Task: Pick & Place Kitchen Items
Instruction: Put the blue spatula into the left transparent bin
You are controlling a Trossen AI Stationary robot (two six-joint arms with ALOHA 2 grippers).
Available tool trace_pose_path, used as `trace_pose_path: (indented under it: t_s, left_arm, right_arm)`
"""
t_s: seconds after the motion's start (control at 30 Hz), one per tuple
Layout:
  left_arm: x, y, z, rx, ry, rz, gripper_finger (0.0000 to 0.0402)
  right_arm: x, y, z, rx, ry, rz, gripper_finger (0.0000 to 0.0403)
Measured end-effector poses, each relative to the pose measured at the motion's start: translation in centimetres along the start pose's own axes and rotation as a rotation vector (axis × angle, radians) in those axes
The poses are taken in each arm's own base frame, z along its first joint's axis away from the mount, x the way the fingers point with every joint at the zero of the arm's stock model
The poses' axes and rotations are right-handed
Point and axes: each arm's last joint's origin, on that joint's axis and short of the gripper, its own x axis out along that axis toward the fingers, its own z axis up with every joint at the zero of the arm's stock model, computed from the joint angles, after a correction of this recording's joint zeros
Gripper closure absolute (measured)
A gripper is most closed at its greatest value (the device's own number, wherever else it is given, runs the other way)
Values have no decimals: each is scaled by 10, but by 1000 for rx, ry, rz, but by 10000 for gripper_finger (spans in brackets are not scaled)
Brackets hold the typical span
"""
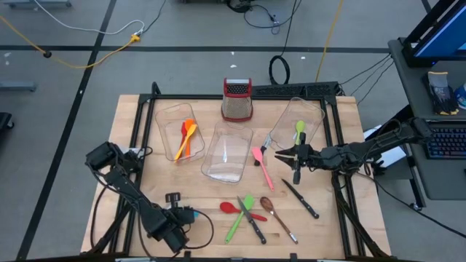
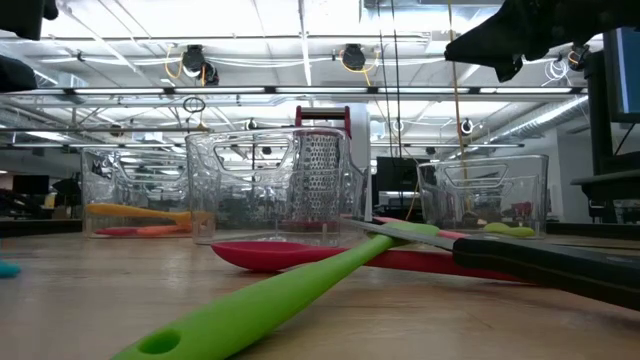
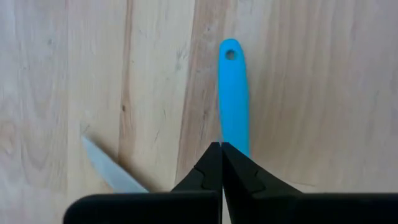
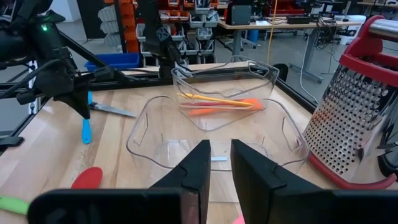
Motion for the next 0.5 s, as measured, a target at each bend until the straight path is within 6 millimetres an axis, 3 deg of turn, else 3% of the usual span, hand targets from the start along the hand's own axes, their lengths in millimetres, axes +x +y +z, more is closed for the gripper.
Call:
trace_pose_path:
  t_s: [0.27, 0.5]
  left_arm:
    - [1, 2, 3, 0, -18, 17, 401]
    - [0, 2, 3, -109, -15, 14, 385]
  right_arm:
    - [0, 0, 0, 0, 0, 0, 344]
    - [0, 0, 0, -1, 0, 0, 344]
